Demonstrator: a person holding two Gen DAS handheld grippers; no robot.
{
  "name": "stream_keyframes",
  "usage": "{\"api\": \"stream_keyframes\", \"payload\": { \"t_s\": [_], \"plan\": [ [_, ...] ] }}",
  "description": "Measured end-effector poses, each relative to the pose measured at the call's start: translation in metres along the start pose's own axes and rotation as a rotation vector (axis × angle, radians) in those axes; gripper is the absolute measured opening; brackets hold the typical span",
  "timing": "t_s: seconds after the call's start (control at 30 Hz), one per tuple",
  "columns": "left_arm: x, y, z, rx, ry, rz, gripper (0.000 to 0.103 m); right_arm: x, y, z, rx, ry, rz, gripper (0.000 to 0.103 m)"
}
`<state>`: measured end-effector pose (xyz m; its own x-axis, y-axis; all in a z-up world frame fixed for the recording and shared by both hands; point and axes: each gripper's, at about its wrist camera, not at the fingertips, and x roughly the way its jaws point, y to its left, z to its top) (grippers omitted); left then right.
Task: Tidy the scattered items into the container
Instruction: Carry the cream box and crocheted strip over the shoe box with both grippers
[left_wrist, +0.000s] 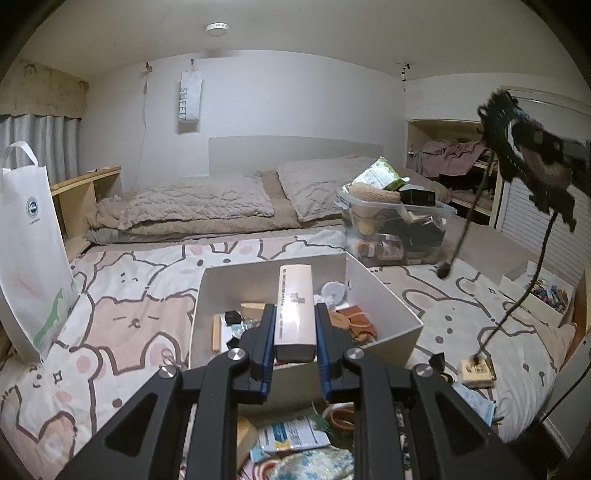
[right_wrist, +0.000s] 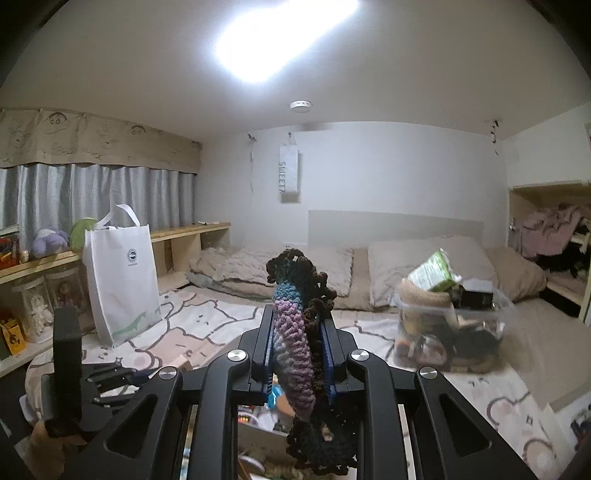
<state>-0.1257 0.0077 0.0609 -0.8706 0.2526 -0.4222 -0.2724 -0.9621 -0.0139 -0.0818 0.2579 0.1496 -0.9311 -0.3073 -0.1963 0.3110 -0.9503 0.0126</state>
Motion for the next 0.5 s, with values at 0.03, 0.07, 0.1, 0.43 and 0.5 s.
{"api": "stream_keyframes", "payload": {
  "t_s": [0.03, 0.07, 0.1, 0.43, 0.5],
  "plan": [
    [0.001, 0.001, 0.003, 0.002, -0.002, 0.0, 0.019, 0.003, 0.0, 0.004, 0.005, 0.006, 0.012, 0.022],
    [0.002, 0.002, 0.006, 0.005, -0.005, 0.001, 0.019, 0.007, 0.0, 0.009, 0.009, 0.01, 0.02, 0.022],
    [0.003, 0.003, 0.01, 0.008, -0.009, 0.001, 0.019, 0.01, 0.0, 0.015, 0.009, 0.012, 0.023, 0.022],
    [0.017, 0.01, 0.047, 0.031, -0.028, 0.024, 0.019, 0.042, 0.009, 0.048, -0.009, 0.026, 0.049, 0.022],
    [0.024, 0.011, 0.054, 0.043, -0.023, 0.038, 0.019, 0.052, 0.012, 0.055, -0.008, 0.026, 0.053, 0.022]
  ]
}}
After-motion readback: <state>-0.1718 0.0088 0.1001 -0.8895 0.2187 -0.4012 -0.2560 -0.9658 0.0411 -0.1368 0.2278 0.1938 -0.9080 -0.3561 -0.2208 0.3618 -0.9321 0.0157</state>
